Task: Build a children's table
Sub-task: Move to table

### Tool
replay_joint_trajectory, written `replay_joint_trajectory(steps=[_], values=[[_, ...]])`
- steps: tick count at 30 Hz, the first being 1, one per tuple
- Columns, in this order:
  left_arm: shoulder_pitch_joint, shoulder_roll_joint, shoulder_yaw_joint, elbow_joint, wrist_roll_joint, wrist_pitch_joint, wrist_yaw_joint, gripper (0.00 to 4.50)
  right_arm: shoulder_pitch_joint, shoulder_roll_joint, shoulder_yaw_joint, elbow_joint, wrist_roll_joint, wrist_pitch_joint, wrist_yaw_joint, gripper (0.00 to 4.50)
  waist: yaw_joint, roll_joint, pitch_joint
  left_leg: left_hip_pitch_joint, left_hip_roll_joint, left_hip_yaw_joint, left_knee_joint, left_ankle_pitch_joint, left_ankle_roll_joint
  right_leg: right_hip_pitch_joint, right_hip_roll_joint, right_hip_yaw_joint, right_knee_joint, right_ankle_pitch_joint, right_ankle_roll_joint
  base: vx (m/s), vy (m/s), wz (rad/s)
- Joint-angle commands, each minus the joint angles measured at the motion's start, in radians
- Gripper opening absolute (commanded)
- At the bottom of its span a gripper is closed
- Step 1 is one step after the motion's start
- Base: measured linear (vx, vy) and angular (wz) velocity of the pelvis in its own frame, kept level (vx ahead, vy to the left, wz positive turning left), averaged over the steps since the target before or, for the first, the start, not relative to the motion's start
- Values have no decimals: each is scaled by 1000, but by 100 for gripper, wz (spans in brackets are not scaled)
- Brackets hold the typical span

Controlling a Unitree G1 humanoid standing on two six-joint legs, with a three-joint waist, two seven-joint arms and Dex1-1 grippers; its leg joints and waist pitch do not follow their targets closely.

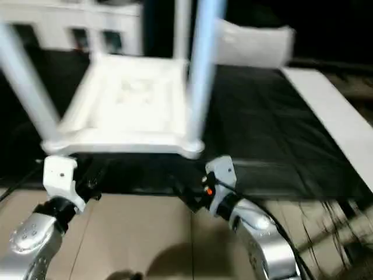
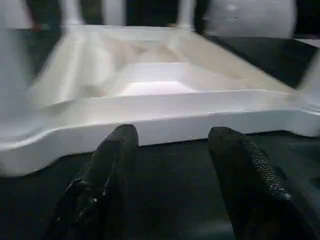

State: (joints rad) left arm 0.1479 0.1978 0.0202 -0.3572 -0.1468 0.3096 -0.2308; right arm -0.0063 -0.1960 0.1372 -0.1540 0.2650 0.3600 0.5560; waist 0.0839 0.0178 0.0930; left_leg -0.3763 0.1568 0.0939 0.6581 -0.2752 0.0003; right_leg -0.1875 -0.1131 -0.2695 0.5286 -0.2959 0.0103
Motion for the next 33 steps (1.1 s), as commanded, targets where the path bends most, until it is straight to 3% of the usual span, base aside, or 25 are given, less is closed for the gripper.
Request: replay_joint_trajectory(steps=[1, 2, 3, 4, 5, 6, 7, 8, 9, 10, 11, 12, 13, 14, 15, 16, 17, 18, 19, 20, 23, 25, 27, 30, 33], values=[[2, 11, 3, -10, -1, 21, -4, 257, -11, 6, 1, -1, 9, -14, 12, 450, -47, 37, 3, 92, 95, -40, -149, -789, -138, -56, -34, 24, -41, -622, -64, 41, 95, 56], [2, 12, 2, -9, 1, 22, -4, 257, -10, 5, 1, -1, 9, -15, 11, 450, -2, 61, -16, 38, 68, -8, -281, -1083, -238, -11, 89, 64, 169, -165, -75, 72, 114, 24], [2, 11, 2, -7, -2, 21, -6, 257, -6, 6, -1, -4, 11, -16, 11, 450, -21, 29, -9, 30, 79, -10, -292, -1092, -234, -7, 92, 77, 174, -102, -50, 105, 84, 14], [2, 10, 0, -7, -4, 21, -6, 257, -2, 2, -1, -6, 13, -24, 13, 450, -10, 20, -50, 108, 105, -32, -247, -1008, -210, -69, 56, 126, 154, -131, -73, 105, 84, 14], [3, 10, 0, -6, -5, 21, -6, 257, -1, 0, -1, -5, 12, -31, 15, 450, -8, 21, -52, 118, 107, -49, -243, -996, -206, -75, 41, 140, 146, -173, -81, 143, 39, 10], [5, 9, 1, -6, -4, 24, -3, 257, -1, -3, -1, -4, 10, -39, 17, 450, -11, -4, -62, 144, 119, -84, -235, -925, -128, -92, 21, 178, 117, -199, -50, 160, 34, -7], [8, 9, 6, -1, 3, 26, 7, 257, -1, -7, 0, -3, 6, -49, 21, 450, -18, -20, -63, 144, 114, -99, -227, -874, -77, -91, 3, 201, 92, -211, -34, 160, 34, -7], [10, 8, 10, 2, 7, 27, 14, 257, -1, -9, 0, -2, 4, -55, 22, 450, -4, -54, -53, 60, 57, -49, -155, -661, -12, -31, -97, 281, -35, -370, -26, 113, 22, -4], [17, 9, 15, 3, 0, 28, 9, 257, 1, -9, -3, -2, 9, -59, 27, 450, 30, -53, -41, -2, 22, -11, -20, -410, 28, 20, -222, 357, -120, -511, -66, 177, 22, -9], [25, 10, 20, 2, -11, 29, -1, 275, 3, -8, -8, -2, 16, -62, 32, 450, 40, -49, -59, -100, -12, -37, 113, -73, 77, 97, -246, 384, -110, -400, -76, 177, 22, -9], [22, 4, 44, 11, -13, 20, 16, 275, 1, -7, -19, -1, 19, -71, 31, 450, 51, -52, -67, -125, -21, -27, 60, 108, 65, 80, -110, 292, -71, -39, -47, 220, 25, -19], [20, 2, 53, 14, -13, 16, 24, 275, 0, -7, -23, 0, 19, -74, 30, 450, 48, -45, -75, -107, -26, -21, 12, 213, 73, 68, -43, 245, -40, 147, -32, 141, -17, -6], [16, -1, 78, 18, -19, 7, 37, 275, -5, -8, -34, 2, 23, -78, 30, 450, 30, -9, -108, -18, -14, -36, -66, 527, 142, 31, 86, 159, 66, 475, -2, 141, -17, -6], [15, 2, 82, 19, -21, 5, 36, 275, -7, -11, -36, 4, 23, -80, 31, 450, 3, 28, -143, 147, 125, -175, -41, 929, 370, -136, 73, 193, 176, 299, 59, 119, -18, 3], [13, 5, 87, 20, -23, 3, 33, 275, -10, -14, -38, 5, 22, -83, 32, 450, -33, 30, -143, 185, 194, -238, -37, 1297, 457, -186, 20, 237, 204, 188, 97, 101, 39, -21], [5, 26, 95, 26, -23, 13, 20, 275, -22, -25, -44, 18, 24, -87, 37, 450, -14, 17, -130, 123, 88, -191, -30, 1569, 324, -188, 7, 278, 139, 212, 152, 101, 39, -21], [3, 24, 99, 26, -33, 15, 14, 275, -25, -29, -43, 21, 24, -88, 38, 450, 0, 8, -122, 67, 32, -152, -61, 1427, 249, -156, 35, 266, 112, 269, 140, -83, 103, -34], [2, 24, 103, 24, -38, 26, 14, 275, -28, -34, -44, 25, 24, -92, 39, 450, 12, -36, -122, 36, -30, -90, -63, 951, 142, -157, 32, 284, 24, 354, 91, -190, 112, 2], [1, 26, 105, 25, -35, 31, 17, 275, -30, -36, -44, 28, 25, -92, 39, 450, 9, -42, -106, 15, -43, -66, -55, 714, 126, -162, -2, 288, 26, 365, 58, -190, 112, 2], [-1, 27, 108, 27, -31, 29, 22, 275, -35, -38, -46, 32, 24, -94, 38, 450, 12, -49, -110, -18, -36, -50, -82, 385, 75, -110, -34, 286, 33, 373, 28, -84, 60, 9], [-6, 10, 117, 28, -56, 26, 22, 275, -49, -39, -54, 36, 20, -96, 39, 450, 6, -22, -95, -2, 1, -49, -131, -63, -48, -121, -13, 268, 24, 141, -70, -24, 0, 1], [-3, 10, 110, 25, -54, 26, 16, 275, -52, -38, -57, 37, 18, -98, 38, 450, 3, -14, -85, 6, 17, -45, -151, -264, -78, -133, -9, 267, 13, -42, -122, -78, 1, 8], [1, 9, 102, 21, -62, 24, 5, 275, -56, -41, -58, 42, 14, -105, 32, 450, -1, -18, -75, 6, 28, -30, -164, -409, -112, -142, -14, 266, -3, -238, -117, -80, 12, 2], [5, 12, 98, 21, -49, 21, 13, 275, -67, -42, -61, 52, 8, -120, 16, 450, 4, -23, -75, 10, 35, -19, -166, -449, -138, -158, -19, 273, -15, -324, -77, -70, 8, -1], [2, 6, 114, 28, -41, 15, 36, 275, -76, -39, -69, 62, 1, -125, 1, 450, 2, -25, -80, 4, 36, -10, -167, -407, -135, -156, -17, 272, -11, -291, -67, -20, 0, 0]])
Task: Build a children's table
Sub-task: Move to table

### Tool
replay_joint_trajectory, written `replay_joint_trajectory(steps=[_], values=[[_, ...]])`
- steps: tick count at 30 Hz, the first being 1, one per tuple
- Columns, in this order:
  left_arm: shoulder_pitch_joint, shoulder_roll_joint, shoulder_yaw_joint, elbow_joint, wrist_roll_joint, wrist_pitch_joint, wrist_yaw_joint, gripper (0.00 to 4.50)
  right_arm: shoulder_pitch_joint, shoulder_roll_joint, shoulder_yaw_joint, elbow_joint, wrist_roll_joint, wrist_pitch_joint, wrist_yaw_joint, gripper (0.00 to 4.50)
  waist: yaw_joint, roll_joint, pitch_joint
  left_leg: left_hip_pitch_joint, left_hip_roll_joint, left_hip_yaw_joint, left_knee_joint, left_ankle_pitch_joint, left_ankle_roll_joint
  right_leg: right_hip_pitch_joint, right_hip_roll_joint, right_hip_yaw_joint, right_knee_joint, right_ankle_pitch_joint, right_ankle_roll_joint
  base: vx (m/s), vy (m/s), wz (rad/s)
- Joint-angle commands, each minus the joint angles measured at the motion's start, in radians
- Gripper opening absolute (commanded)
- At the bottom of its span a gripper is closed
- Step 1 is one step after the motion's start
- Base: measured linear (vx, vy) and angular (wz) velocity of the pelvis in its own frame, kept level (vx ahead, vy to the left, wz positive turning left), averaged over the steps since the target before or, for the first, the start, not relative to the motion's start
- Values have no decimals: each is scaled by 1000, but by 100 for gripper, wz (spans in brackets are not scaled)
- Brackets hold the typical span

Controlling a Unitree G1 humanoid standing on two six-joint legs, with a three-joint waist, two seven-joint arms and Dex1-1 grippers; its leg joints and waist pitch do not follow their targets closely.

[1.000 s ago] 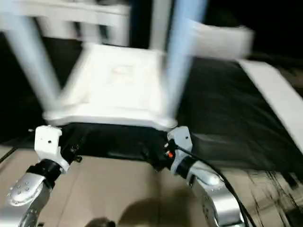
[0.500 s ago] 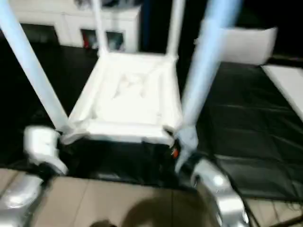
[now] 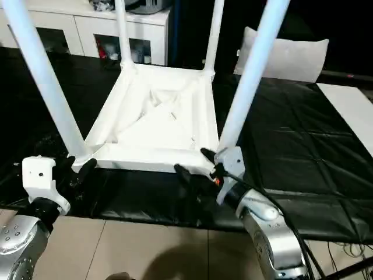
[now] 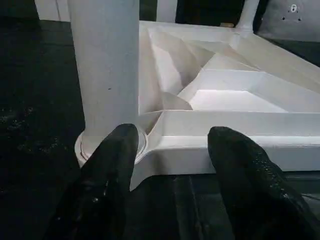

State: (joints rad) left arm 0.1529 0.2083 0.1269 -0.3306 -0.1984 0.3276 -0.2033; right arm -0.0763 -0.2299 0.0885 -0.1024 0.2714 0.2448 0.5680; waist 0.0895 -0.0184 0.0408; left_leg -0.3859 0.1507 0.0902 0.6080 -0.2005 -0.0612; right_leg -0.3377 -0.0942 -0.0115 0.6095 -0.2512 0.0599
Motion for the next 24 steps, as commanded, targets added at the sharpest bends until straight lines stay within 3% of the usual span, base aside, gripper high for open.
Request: replay_joint_trajectory(steps=[1, 4, 5, 11, 21, 24], values=[[-8, -9, 25, 9, 20, -4, 37, 275, -23, -3, -36, 26, -12, -15, -28, 450, 0, 12, -34, 9, 43, 1, -116, -417, -61, -3, -34, 14, -86, -277, -114, 0, 0, 0], [-14, -11, 41, 17, 33, 0, 66, 275, -34, -4, -53, 39, -20, -16, -47, 450, -2, 7, -41, 1, 43, 10, -111, -337, -47, 0, -30, 11, -80, -212, -117, 0, 0, 0], [-18, -12, 48, 21, 31, 2, 72, 275, -37, -7, -60, 45, -24, -20, -54, 450, -1, 8, -40, 4, 45, 15, -109, -325, -42, -6, -27, 11, -81, -195, -120, 0, 0, 0], [-37, 9, 63, 46, -8, -4, 28, 275, -46, -24, -88, 71, -25, -30, -77, 450, 5, 10, -43, 12, 51, 33, -106, -281, -39, -12, -21, 13, -75, -124, -139, 0, 0, 0], [-79, 128, 79, 125, -86, -6, -170, 275, -33, -19, -53, 60, -14, -23, -48, 450, 3, 12, -47, 15, 51, 37, -105, -249, -38, -8, -16, 13, -61, -9, -157, 0, 0, 0], [-129, 194, 107, 219, -89, -27, -230, 275, -30, -18, -40, 54, -3, -27, -26, 450, 4, 14, -47, 19, 49, 40, -105, -251, -33, -10, -15, 14, -60, -16, -152, 0, 0, 0]])
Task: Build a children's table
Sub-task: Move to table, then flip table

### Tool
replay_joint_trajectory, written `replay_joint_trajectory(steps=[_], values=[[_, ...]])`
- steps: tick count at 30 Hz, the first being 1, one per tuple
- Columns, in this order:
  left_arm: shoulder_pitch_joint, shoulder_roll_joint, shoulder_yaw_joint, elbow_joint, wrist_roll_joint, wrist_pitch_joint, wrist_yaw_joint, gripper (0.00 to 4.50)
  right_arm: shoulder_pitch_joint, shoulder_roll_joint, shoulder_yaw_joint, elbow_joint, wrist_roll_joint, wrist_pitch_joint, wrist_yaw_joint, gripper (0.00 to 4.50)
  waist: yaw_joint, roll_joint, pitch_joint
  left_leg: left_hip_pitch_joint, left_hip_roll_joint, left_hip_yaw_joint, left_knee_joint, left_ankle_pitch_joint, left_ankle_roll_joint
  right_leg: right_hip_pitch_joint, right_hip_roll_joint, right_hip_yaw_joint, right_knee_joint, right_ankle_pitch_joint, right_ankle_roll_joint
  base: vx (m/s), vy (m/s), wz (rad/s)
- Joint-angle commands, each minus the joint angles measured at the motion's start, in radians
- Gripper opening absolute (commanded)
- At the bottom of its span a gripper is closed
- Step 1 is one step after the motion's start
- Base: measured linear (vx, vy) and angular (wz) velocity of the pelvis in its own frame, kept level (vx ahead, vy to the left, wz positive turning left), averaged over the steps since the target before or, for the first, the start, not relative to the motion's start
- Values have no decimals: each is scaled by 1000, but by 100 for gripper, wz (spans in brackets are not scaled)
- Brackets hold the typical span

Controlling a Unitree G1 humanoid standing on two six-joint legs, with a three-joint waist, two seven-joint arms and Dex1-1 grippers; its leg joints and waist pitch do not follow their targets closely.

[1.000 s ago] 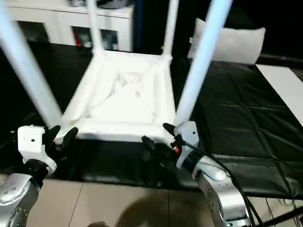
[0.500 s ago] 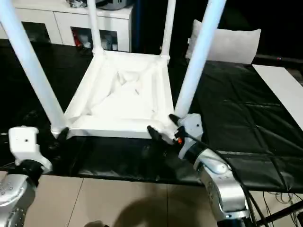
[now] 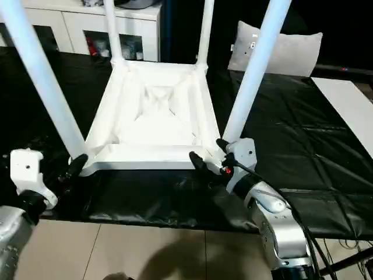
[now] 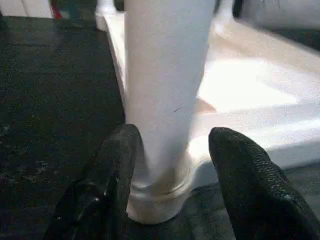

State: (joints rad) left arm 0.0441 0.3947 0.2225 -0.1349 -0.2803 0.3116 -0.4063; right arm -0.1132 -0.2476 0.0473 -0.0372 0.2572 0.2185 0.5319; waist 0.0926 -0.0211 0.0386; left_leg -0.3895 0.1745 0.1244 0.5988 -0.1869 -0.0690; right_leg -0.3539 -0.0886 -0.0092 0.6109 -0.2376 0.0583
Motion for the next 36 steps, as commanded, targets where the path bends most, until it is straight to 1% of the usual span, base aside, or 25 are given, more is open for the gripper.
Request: replay_joint_trajectory(steps=[1, 4, 5, 6, 8, 9, 10, 11, 12, 13, 14, 16, 18, 19, 20, 21, 22, 24, 25, 28, 29, 30, 32, 34, 36], values=[[-40, 23, 14, 50, -25, -16, -61, 275, 8, -1, 5, -16, 18, 4, 21, 450, 3, 17, -45, 25, 28, 5, -97, -263, -27, 6, -23, 12, -62, -26, -156, 0, 0, 0], [-77, 56, 0, 103, -63, -19, -165, 275, 13, -6, 22, -28, 35, 15, 58, 450, 5, 16, -45, 26, 29, 6, -99, -277, -31, 4, -24, 12, -59, -40, -168, 0, 0, 0], [-90, 67, -10, 123, -59, -26, -187, 275, 13, -8, 27, -29, 36, 18, 65, 450, 4, 18, -45, 24, 30, 5, -100, -269, -32, 6, -24, 11, -57, -27, -172, 0, 0, 0], [-90, 67, -10, 123, -59, -26, -187, 275, 13, -8, 27, -29, 36, 18, 65, 450, 4, 17, -45, 23, 29, 6, -99, -265, -31, 5, -23, 12, -58, -21, -171, 0, 0, 0], [-143, 93, -32, 204, -52, -55, -243, 275, 10, -14, 43, -26, 42, 23, 93, 450, 6, 18, -47, 27, 28, 8, -96, -250, -25, 5, -24, 13, -57, 2, -174, 0, 0, 0], [-150, 94, -34, 214, -50, -59, -250, 286, 10, -14, 45, -25, 43, 24, 97, 450, 8, 19, -49, 28, 28, 8, -96, -244, -23, 5, -25, 13, -54, 14, -178, 0, 0, 0], [-174, 102, -42, 252, -37, -81, -272, 294, 7, -21, 60, -23, 44, 27, 119, 450, 10, 26, -49, 27, 29, 7, -96, -240, -25, 6, -25, 12, -53, 21, -179, 0, 0, 0], [-186, 106, -45, 273, -32, -88, -280, 294, 6, -25, 68, -23, 44, 29, 134, 450, 11, 26, -51, 29, 29, 8, -95, -240, -29, 6, -24, 12, -52, 34, -179, 0, 0, 0], [-193, 109, -47, 286, -29, -92, -285, 311, 5, -28, 74, -22, 44, 30, 143, 450, 12, 25, -51, 29, 29, 7, -95, -239, -29, 7, -24, 11, -52, 41, -180, 0, 0, 0], [-200, 114, -52, 300, -22, -100, -288, 322, 4, -32, 81, -21, 40, 30, 152, 450, 13, 23, -52, 26, 29, 7, -95, -231, -28, 11, -26, 11, -50, 61, -183, 0, 0, 0], [-204, 117, -55, 307, -15, -106, -292, 330, 4, -34, 84, -20, 38, 28, 155, 450, 12, 25, -52, 26, 29, 8, -94, -229, -29, 10, -26, 10, -49, 75, -187, 0, 0, 0], [-213, 115, -54, 320, -19, -112, -305, 338, -2, -33, 94, -13, 45, 27, 176, 450, 13, 22, -52, 25, 29, 9, -93, -218, -24, 12, -28, 11, -48, 85, -193, 0, 0, 0], [-223, 116, -59, 339, -19, -124, -324, 348, -9, -26, 99, -4, 47, 23, 186, 450, 13, 21, -52, 26, 30, 10, -93, -223, -21, 11, -28, 11, -48, 75, -202, 0, 0, 0], [-229, 120, -64, 353, -14, -134, -333, 371, -14, -24, 102, 4, 44, 18, 190, 450, 13, 19, -52, 26, 30, 10, -93, -224, -18, 11, -29, 11, -49, 66, -206, 0, 0, 0], [-241, 123, -69, 379, -6, -151, -338, 377, -23, -19, 108, 19, 36, 12, 190, 450, 13, 17, -51, 25, 30, 11, -93, -228, -17, 11, -29, 12, -49, 57, -206, 0, 0, 0], [-245, 123, -69, 384, -6, -155, -338, 377, -25, -18, 110, 22, 35, 11, 191, 450, 14, 19, -51, 26, 31, 11, -93, -231, -16, 9, -29, 12, -49, 51, -207, 0, 0, 0], [-253, 122, -68, 397, -6, -164, -339, 343, -29, -16, 113, 25, 34, 10, 193, 450, 15, 20, -51, 27, 31, 11, -94, -238, -18, 8, -30, 12, -49, 40, -207, 0, 0, 0], [-254, 112, -59, 391, -17, -158, -328, 342, -32, -13, 116, 27, 27, 10, 185, 450, 17, 21, -51, 27, 34, 10, -96, -251, -23, 7, -31, 12, -48, 32, -210, 0, 0, 0], [-254, 107, -54, 386, -26, -148, -325, 343, -33, -11, 117, 27, 25, 11, 183, 450, 17, 19, -51, 26, 34, 11, -96, -254, -25, 8, -31, 12, -48, 34, -211, 0, 0, 0], [-246, 79, -45, 369, -32, -141, -291, 296, -35, -1, 121, 27, 29, 34, 180, 450, 17, 18, -52, 26, 34, 12, -95, -244, -23, 8, -31, 13, -46, 41, -213, 0, 0, 0], [-245, 65, -40, 370, -34, -149, -279, 304, -36, 4, 124, 29, 32, 43, 180, 450, 17, 18, -52, 26, 35, 13, -95, -243, -21, 8, -31, 13, -47, 45, -214, 0, 0, 0], [-245, 64, -40, 370, -35, -149, -279, 295, -37, 5, 124, 30, 33, 43, 179, 450, 17, 18, -52, 25, 35, 13, -95, -239, -21, 9, -31, 13, -47, 49, -215, 0, 0, 0], [-244, 50, -42, 385, -38, -163, -275, 254, -41, 13, 130, 36, 35, 52, 178, 450, 19, 14, -52, 25, 35, 15, -93, -224, -14, 9, -31, 13, -47, 60, -214, 0, 0, 0], [-244, 50, -45, 392, -31, -175, -272, 249, -44, 17, 132, 38, 33, 56, 174, 450, 21, 18, -53, 25, 35, 15, -92, -219, -14, 7, -31, 13, -46, 63, -210, 0, 0, 0], [-245, 48, -42, 394, -30, -178, -266, 244, -45, 17, 134, 37, 34, 61, 175, 450, 21, 16, -53, 25, 35, 15, -92, -215, -16, 8, -30, 12, -46, 67, -205, 0, 0, 0]])
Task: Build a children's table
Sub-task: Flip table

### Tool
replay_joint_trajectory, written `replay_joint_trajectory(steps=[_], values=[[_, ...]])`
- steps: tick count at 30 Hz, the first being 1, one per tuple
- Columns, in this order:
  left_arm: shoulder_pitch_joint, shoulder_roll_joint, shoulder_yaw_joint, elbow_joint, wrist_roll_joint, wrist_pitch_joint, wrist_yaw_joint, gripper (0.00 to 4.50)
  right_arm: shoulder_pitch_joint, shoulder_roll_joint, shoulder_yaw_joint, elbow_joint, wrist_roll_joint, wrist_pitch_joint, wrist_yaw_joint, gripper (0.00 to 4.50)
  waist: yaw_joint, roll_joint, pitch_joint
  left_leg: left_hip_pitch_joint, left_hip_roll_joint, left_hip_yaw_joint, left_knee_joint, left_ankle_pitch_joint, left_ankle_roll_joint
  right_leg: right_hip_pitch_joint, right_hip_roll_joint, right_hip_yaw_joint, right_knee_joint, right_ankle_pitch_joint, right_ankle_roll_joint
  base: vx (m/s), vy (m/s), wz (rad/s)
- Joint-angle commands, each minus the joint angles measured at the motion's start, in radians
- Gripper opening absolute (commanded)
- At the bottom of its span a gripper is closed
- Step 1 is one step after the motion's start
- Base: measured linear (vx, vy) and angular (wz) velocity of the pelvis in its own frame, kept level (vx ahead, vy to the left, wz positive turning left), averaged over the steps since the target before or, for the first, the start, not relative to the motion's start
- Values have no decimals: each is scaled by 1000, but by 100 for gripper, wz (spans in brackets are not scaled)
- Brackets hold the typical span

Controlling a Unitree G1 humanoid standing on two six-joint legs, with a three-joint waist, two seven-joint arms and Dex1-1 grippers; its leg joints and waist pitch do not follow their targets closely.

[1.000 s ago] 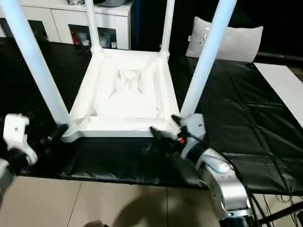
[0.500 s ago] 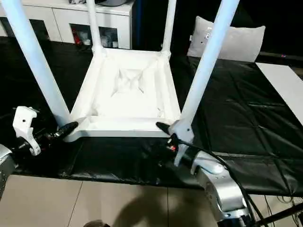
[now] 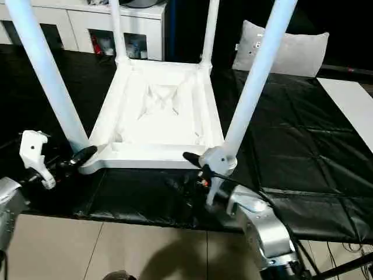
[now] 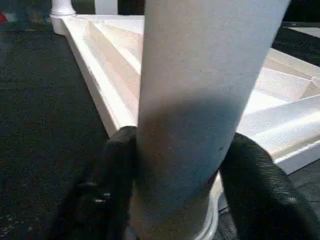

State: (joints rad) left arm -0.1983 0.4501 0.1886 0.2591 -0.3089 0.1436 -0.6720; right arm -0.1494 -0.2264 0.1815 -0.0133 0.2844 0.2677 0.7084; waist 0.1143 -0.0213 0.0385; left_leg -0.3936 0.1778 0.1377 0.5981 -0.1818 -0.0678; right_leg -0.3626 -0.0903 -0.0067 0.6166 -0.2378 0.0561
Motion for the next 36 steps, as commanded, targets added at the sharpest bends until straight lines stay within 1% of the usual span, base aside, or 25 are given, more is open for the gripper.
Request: replay_joint_trajectory(steps=[1, 2, 6, 8, 11, 13, 14, 15, 16, 18, 19, 20, 21, 22, 23, 24, 25, 26, 28, 29, 30, 31, 32, 34, 36], values=[[-4, -10, -5, 2, -2, -13, 4, 228, -10, -5, 3, 13, 5, 16, -1, 450, -1, 17, -53, 30, 32, 3, -92, -220, -18, 16, -28, 10, -51, 66, -202, 0, 0, 0], [-6, -13, -2, 2, -3, -17, 6, 217, -10, -5, 6, 12, 2, 19, -1, 450, -1, 17, -53, 30, 32, 3, -92, -223, -20, 16, -29, 10, -52, 63, -199, 0, 0, 0], [-4, -27, -4, -7, -6, -18, 6, 212, -8, 0, 9, 11, -9, 26, -5, 450, 0, 16, -53, 29, 32, 4, -92, -222, -23, 15, -29, 10, -52, 65, -197, 0, 0, 0], [-1, -36, -1, -14, -9, -16, 21, 210, -6, 3, 9, 10, -11, 27, -12, 450, 1, 19, -53, 30, 33, 5, -92, -227, -27, 14, -29, 10, -52, 67, -197, 0, 0, 0], [11, -64, 7, -42, -18, 7, 65, 209, 1, 9, 6, 10, -21, 18, -35, 450, 1, 18, -52, 29, 35, 5, -94, -245, -34, 15, -30, 10, -53, 50, -194, 0, 0, 0], [35, -110, 19, -91, -39, 46, 128, 209, 11, 24, -7, 8, -21, 15, -68, 450, 0, 17, -51, 29, 36, 5, -95, -253, -36, 15, -31, 10, -55, 40, -196, 0, 0, 0], [66, -159, 27, -140, -70, 74, 172, 209, 22, 31, -11, 1, -17, 2, -75, 450, -1, 16, -51, 26, 38, 5, -96, -254, -37, 17, -33, 10, -54, 41, -199, 0, 0, 0], [73, -169, 29, -149, -77, 79, 181, 209, 25, 33, -12, -3, -16, 2, -75, 450, -3, 10, -51, 26, 39, 7, -95, -253, -36, 17, -33, 11, -55, 42, -202, 0, 0, 0], [96, -214, 39, -178, -101, 92, 218, 209, 38, 39, -16, -16, -7, 2, -77, 450, -2, 9, -51, 24, 39, 8, -94, -242, -26, 19, -33, 11, -55, 46, -200, 0, 0, 0], [123, -283, 59, -204, -142, 105, 277, 209, 56, 46, -25, -37, 11, 17, -80, 450, -3, -4, -50, 21, 38, 10, -92, -219, -8, 22, -33, 12, -59, 46, -192, 0, 0, 0], [130, -306, 67, -210, -160, 111, 296, 209, 60, 48, -27, -44, 19, 24, -80, 450, -3, -3, -49, 18, 37, 10, -90, -208, 0, 23, -33, 13, -59, 47, -190, 0, 0, 0], [139, -332, 72, -217, -174, 120, 319, 209, 64, 48, -30, -49, 26, 34, -83, 450, -5, -12, -48, 18, 35, 12, -90, -202, 7, 22, -30, 13, -62, 33, -179, 0, 0, 0], [151, -363, 76, -226, -195, 125, 338, 209, 66, 47, -31, -55, 31, 40, -82, 450, -6, -15, -48, 19, 36, 13, -90, -202, 10, 21, -31, 14, -62, 21, -177, 0, 0, 0], [174, -406, 74, -244, -217, 140, 359, 209, 65, 45, -34, -59, 35, 47, -86, 450, -10, -13, -45, 17, 36, 13, -91, -210, 13, 20, -31, 14, -66, -13, -173, 0, 0, 0], [179, -415, 72, -248, -221, 143, 360, 209, 64, 45, -35, -60, 36, 48, -87, 450, -14, -19, -44, 15, 37, 13, -91, -212, 14, 21, -33, 15, -68, -40, -170, 0, 0, 0], [184, -423, 71, -252, -225, 146, 361, 209, 62, 45, -37, -60, 37, 49, -88, 450, -15, -17, -43, 15, 36, 14, -91, -215, 12, 19, -32, 16, -69, -55, -167, 0, 0, 0], [191, -438, 73, -259, -225, 153, 368, 209, 55, 51, -52, -56, 43, 59, -104, 450, -21, -26, -42, 16, 36, 17, -90, -225, 13, 16, -29, 17, -74, -82, -159, 0, 0, 0], [193, -448, 75, -259, -225, 158, 371, 209, 44, 58, -71, -49, 46, 72, -127, 450, -24, -28, -41, 18, 35, 18, -90, -228, 13, 14, -28, 18, -76, -109, -153, 0, 0, 0], [191, -475, 90, -265, -233, 170, 391, 209, 12, 78, -121, -26, 62, 101, -186, 450, -26, -26, -40, 21, 37, 17, -93, -233, 3, 9, -28, 19, -78, -136, -145, 0, 0, 0], [191, -479, 92, -267, -233, 171, 396, 209, 9, 81, -128, -24, 67, 107, -194, 450, -28, -26, -41, 22, 37, 16, -93, -238, -6, 8, -26, 19, -78, -135, -137, 0, 0, 0], [192, -478, 88, -268, -231, 172, 394, 209, -1, 85, -137, -22, 82, 121, -195, 450, -29, -30, -41, 23, 37, 17, -92, -240, -8, 8, -25, 19, -79, -132, -131, 0, 0, 0], [193, -480, 83, -274, -228, 179, 394, 209, -18, 92, -148, -18, 106, 140, -196, 450, -28, -28, -42, 23, 37, 15, -94, -242, -13, 9, -23, 19, -78, -119, -119, 0, 0, 0], [193, -481, 83, -276, -228, 181, 395, 209, -24, 95, -152, -16, 113, 143, -196, 450, -30, -30, -44, 24, 37, 15, -93, -241, -16, 9, -22, 18, -76, -97, -111, 0, 0, 0], [197, -476, 60, -284, -230, 186, 380, 209, -68, 130, -192, 5, 167, 183, -235, 450, -31, -36, -45, 23, 36, 14, -92, -228, -14, 11, -21, 18, -73, -69, -105, 0, 0, 0], [196, -479, 60, -285, -234, 186, 385, 209, -90, 146, -213, 29, 179, 199, -266, 450, -33, -38, -47, 23, 34, 16, -91, -217, -15, 10, -21, 18, -72, -63, -104, 0, 0, 0]])
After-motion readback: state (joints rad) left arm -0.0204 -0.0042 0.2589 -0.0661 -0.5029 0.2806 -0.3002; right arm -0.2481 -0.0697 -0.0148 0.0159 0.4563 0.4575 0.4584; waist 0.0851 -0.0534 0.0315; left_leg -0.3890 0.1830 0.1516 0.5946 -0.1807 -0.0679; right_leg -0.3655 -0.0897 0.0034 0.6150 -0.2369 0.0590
